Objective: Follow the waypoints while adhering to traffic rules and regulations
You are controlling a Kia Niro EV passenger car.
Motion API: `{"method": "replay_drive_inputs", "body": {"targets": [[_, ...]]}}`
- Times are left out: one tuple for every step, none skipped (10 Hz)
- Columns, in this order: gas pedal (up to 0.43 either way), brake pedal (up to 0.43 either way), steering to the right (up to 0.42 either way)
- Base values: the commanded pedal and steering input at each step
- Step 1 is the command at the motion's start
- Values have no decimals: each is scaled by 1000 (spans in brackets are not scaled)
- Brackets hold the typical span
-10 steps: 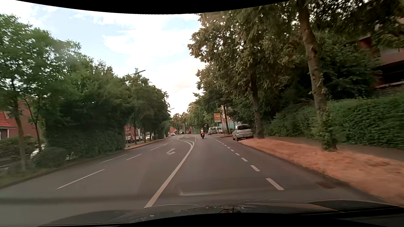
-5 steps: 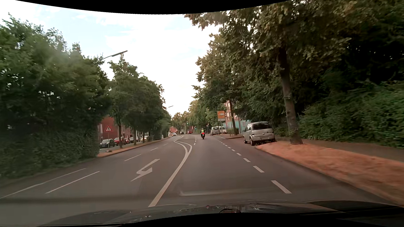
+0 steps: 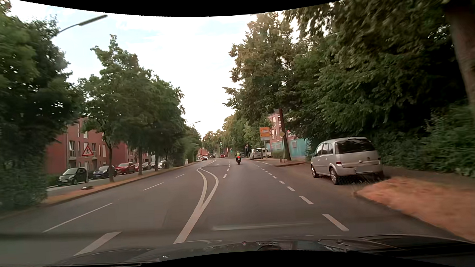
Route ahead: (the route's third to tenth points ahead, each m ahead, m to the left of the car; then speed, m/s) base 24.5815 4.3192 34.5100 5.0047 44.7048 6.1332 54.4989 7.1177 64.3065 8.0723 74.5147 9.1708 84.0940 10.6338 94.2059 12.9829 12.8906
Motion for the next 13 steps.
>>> {"method": "replay_drive_inputs", "body": {"targets": [[177,0,-8],[177,0,-7],[157,0,-7],[130,0,-7],[98,0,-7],[87,0,-7],[87,0,-8],[20,0,-10],[0,0,-11],[0,0,-11],[0,0,-11],[0,0,-11],[0,0,-11]]}}
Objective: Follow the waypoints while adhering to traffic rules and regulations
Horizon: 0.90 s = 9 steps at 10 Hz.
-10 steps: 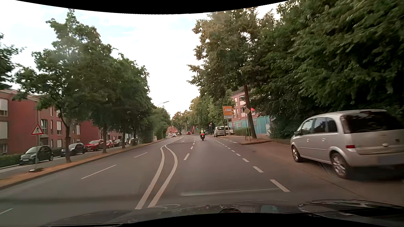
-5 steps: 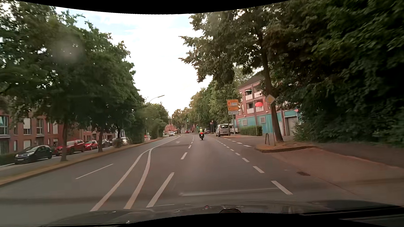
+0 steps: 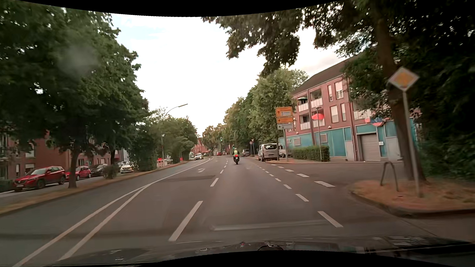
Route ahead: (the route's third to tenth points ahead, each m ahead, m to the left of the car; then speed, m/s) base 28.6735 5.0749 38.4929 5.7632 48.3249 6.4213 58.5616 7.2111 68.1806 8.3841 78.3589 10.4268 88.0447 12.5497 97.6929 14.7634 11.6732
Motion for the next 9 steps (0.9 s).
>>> {"method": "replay_drive_inputs", "body": {"targets": [[0,0,-11],[0,0,-11],[0,0,-11],[0,0,-11],[0,0,-11],[8,0,-11],[28,0,-11],[59,0,-11],[59,0,-11]]}}
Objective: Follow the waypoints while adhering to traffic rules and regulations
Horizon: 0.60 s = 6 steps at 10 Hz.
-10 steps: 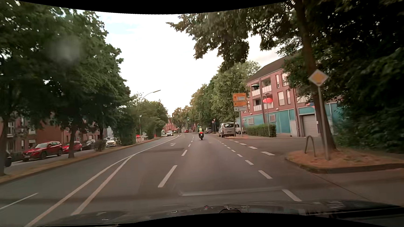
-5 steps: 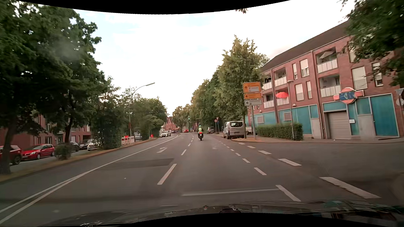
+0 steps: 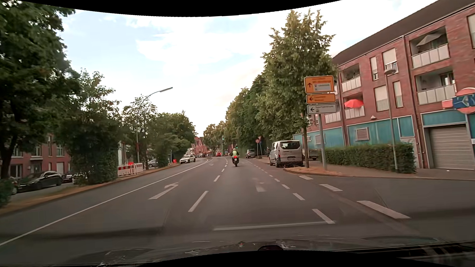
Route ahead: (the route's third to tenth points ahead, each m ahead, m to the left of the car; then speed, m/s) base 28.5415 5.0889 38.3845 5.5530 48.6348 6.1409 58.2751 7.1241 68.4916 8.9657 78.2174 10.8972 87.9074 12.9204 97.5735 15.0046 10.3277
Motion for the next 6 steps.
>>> {"method": "replay_drive_inputs", "body": {"targets": [[59,0,-11],[59,0,-12],[59,0,-11],[59,0,-11],[59,0,-11],[59,0,-11]]}}
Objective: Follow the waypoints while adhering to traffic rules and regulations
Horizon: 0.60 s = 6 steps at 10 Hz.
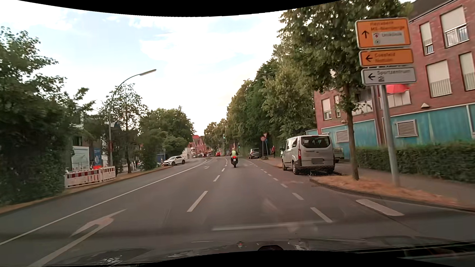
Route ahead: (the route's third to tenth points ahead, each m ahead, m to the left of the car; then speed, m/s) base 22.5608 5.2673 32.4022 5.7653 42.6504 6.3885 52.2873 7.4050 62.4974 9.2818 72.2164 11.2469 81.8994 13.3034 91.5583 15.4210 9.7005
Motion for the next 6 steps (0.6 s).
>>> {"method": "replay_drive_inputs", "body": {"targets": [[59,0,-11],[59,0,-11],[59,0,-12],[59,0,-11],[59,0,-12],[67,0,-12]]}}
